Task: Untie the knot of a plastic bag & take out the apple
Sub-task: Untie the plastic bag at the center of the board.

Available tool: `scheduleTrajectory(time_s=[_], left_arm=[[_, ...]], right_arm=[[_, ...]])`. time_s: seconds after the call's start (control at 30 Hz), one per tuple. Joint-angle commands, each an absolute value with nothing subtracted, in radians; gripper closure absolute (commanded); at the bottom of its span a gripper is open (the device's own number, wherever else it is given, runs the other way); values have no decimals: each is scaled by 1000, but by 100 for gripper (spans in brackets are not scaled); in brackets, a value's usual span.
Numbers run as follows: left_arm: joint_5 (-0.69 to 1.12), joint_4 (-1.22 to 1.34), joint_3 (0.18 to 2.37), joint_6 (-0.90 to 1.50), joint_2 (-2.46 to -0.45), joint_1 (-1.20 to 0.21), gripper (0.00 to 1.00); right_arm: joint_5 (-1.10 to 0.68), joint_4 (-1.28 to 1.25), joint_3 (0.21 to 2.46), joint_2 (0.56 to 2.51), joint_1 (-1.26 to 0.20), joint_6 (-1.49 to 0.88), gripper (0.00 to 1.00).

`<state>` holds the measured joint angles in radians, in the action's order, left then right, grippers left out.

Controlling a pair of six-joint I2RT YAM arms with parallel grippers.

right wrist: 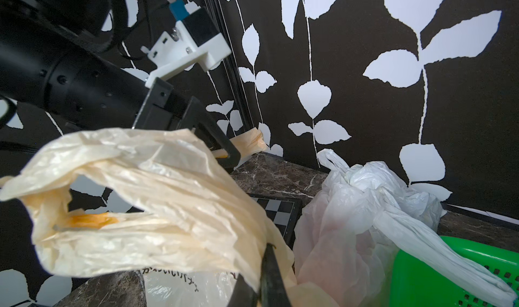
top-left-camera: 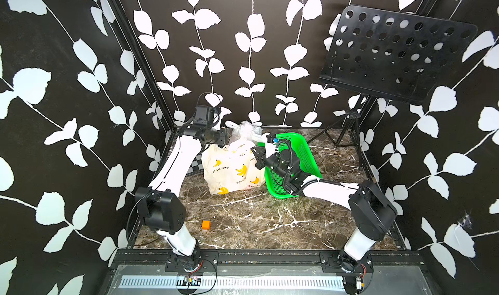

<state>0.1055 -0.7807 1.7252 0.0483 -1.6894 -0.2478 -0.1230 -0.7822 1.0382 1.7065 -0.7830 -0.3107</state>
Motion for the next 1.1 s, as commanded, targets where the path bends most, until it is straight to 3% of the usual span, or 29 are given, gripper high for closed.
scheduleTrajectory(time_s=[0.0,0.1,0.17,0.33,0.4,0.43,0.57,0.7,0.77,0.83,0.9,1.07], left_arm=[[55,-854,1783,-36,-1708,-288,40],[-67,-876,1804,-60,-1734,-298,42],[-138,-861,1799,-81,-1742,-297,49],[-161,-842,1825,-140,-1777,-297,78],[-128,-835,1843,-139,-1780,-293,98],[-105,-825,1848,-134,-1772,-287,100],[99,-634,1744,-36,-1607,-227,100],[416,-93,1387,275,-1309,-51,100],[428,41,1274,325,-1205,-33,100],[451,53,1232,340,-1153,-34,100],[460,69,1191,366,-1113,-33,100],[458,74,1124,383,-1040,-39,100]], right_arm=[[-128,-837,1043,1694,-789,-313,99],[-135,-845,1042,1696,-789,-320,99],[-131,-850,1037,1696,-789,-323,99],[-124,-876,1025,1697,-789,-338,98],[-117,-879,1024,1697,-789,-342,97],[-109,-880,1023,1698,-788,-345,96],[-11,-826,1034,1710,-783,-361,86],[-26,-705,1060,1663,-724,-343,62],[-73,-637,1057,1610,-704,-265,49],[-102,-507,1078,1537,-712,-145,41],[-119,-409,1097,1479,-736,-58,26],[7,-262,1145,1395,-849,100,14]])
